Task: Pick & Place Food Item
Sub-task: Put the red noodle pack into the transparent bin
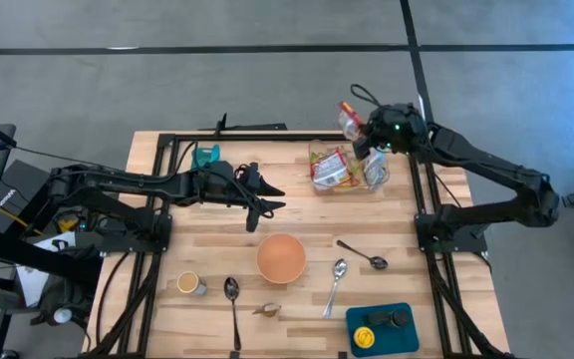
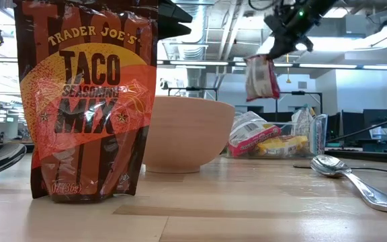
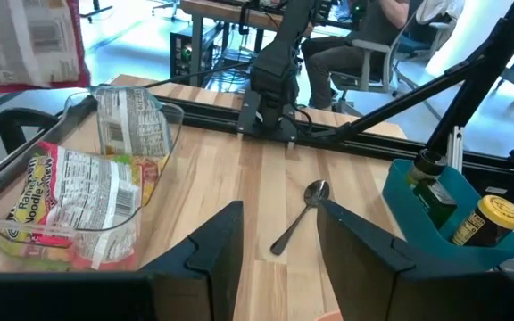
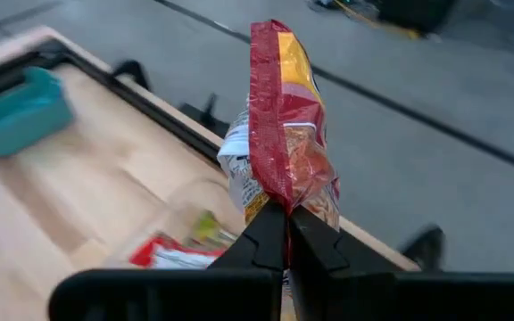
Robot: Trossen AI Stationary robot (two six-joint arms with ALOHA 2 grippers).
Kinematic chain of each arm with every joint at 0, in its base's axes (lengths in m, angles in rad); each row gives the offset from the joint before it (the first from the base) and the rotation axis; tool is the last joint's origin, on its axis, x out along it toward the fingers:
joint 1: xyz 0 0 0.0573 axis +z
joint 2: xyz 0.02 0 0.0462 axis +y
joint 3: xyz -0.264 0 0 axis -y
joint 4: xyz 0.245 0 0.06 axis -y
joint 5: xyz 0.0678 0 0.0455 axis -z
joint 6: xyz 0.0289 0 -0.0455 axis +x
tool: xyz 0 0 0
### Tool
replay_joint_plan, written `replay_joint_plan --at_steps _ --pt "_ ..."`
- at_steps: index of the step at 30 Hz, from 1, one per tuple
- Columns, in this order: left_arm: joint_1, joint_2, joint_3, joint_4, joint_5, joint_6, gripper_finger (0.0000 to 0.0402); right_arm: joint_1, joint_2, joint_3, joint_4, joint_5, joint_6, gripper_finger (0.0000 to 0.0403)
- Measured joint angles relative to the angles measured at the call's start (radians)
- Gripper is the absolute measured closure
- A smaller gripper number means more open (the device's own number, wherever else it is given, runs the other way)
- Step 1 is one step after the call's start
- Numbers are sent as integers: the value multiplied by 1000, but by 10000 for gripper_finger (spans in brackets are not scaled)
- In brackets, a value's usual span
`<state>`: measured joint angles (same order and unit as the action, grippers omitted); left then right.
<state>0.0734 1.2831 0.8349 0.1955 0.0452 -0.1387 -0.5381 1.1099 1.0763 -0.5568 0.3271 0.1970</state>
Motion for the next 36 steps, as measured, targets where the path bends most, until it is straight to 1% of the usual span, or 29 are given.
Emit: replay_joint_plan --at_steps 4,11,18,24,30,32,36 --pt "0 0 0 0 0 0 262 -42 0 0 -98 42 57 403" --pt "0 0 0 0 0 0 262 -52 0 0 -195 40 126 403" --pt "0 0 0 9 0 0 262 -51 0 0 -179 38 175 403" --pt "0 0 0 15 0 0 262 -50 1 0 -161 -11 221 403" --pt "0 0 0 15 0 0 262 -9 4 0 -180 -11 281 403" --pt "0 0 0 15 0 0 262 12 11 0 -190 10 302 403" --pt "0 0 0 15 0 0 262 47 38 0 -227 86 328 403"
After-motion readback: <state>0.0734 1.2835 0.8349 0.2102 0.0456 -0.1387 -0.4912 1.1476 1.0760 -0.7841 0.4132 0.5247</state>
